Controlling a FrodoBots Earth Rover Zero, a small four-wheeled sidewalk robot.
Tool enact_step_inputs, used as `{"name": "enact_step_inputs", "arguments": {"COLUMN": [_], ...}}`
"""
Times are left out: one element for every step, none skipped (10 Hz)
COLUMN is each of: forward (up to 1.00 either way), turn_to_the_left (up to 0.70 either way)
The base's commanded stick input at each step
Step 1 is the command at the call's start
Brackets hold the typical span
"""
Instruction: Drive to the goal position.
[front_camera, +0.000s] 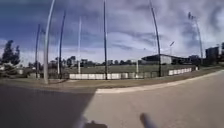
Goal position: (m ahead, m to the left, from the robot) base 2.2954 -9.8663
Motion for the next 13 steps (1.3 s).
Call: {"name": "enact_step_inputs", "arguments": {"forward": [0.0, 0.0, 0.0, 0.0, 0.0, 0.0, 0.0, 0.0, 0.0, 0.0, 0.0, 0.0, 0.0], "turn_to_the_left": [-0.5, -0.5, -0.5, -0.5, -0.5, -0.5, -0.5, -0.5, -0.5, -0.5, -0.5, -0.5, -0.5]}}
